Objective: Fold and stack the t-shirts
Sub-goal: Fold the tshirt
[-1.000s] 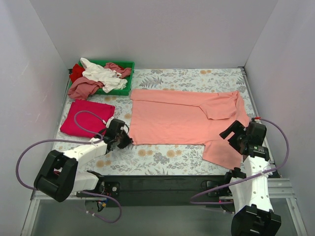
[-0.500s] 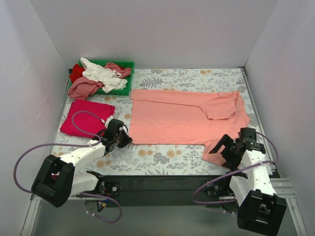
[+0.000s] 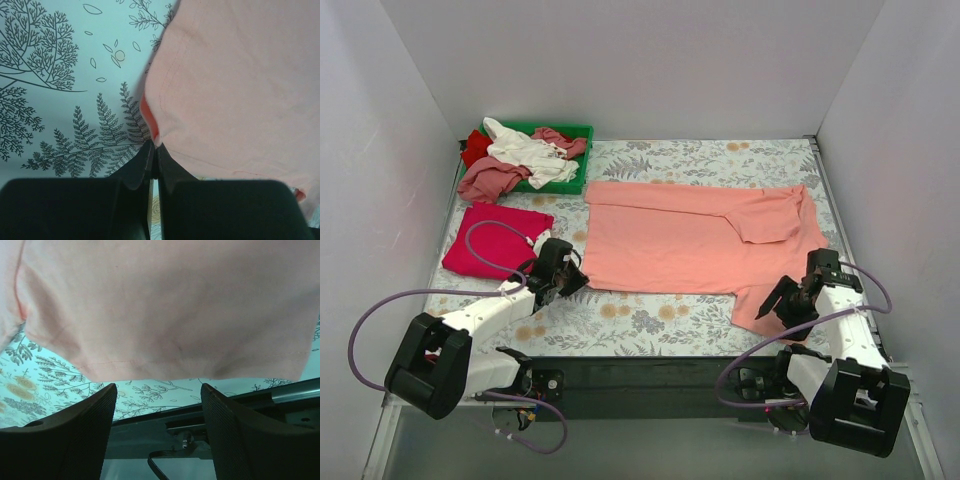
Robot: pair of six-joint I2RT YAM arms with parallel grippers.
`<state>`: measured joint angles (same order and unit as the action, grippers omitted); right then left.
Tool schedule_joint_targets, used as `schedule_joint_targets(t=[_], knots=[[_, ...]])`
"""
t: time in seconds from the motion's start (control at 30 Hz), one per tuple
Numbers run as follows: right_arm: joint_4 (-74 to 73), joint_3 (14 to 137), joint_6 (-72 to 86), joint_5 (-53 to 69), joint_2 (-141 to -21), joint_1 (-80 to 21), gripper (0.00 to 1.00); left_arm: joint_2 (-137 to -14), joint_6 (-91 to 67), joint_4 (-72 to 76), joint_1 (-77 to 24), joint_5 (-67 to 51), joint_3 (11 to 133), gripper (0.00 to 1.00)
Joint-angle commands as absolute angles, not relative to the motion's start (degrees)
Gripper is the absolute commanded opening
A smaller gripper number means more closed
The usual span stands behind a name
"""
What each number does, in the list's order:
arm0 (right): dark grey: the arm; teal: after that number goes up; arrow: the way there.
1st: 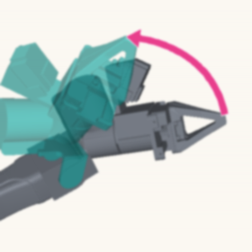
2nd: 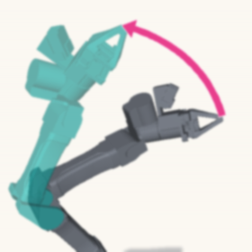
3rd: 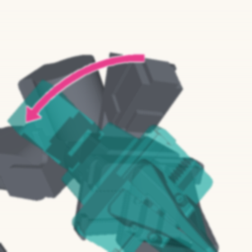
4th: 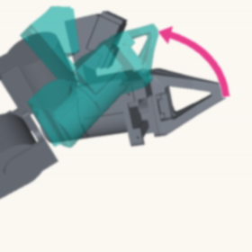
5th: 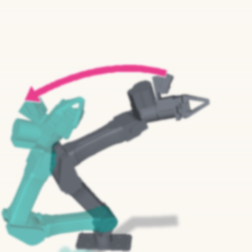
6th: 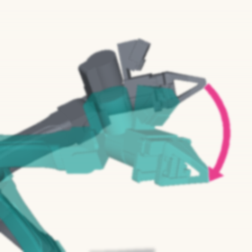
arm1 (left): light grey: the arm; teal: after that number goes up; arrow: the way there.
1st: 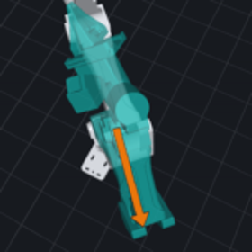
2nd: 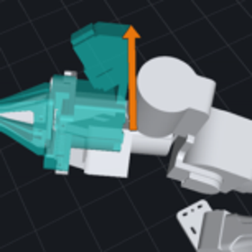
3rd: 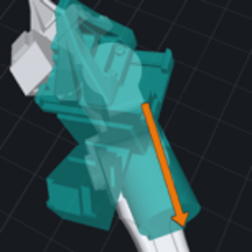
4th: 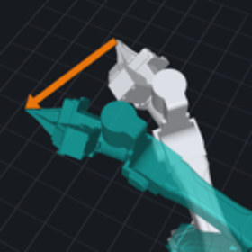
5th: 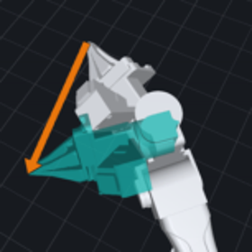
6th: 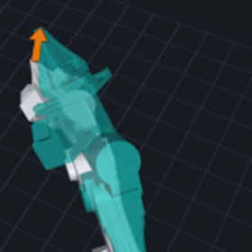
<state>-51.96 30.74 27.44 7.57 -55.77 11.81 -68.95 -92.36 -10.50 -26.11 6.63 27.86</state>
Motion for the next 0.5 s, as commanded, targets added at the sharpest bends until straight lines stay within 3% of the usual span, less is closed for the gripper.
schedule_joint_targets(t=[0.0,0.47], knots=[[-53.9,31.8,26.7,6.2,-58.5,11.4,0.74,-68.3,-92.2,-10.5,-26.5,9.4,29.3,0.0],[-46.3,34.4,25.0,4.7,-72.0,9.9,0.62,-68.1,-92.3,-10.8,-26.4,10.5,29.3,0.0]])
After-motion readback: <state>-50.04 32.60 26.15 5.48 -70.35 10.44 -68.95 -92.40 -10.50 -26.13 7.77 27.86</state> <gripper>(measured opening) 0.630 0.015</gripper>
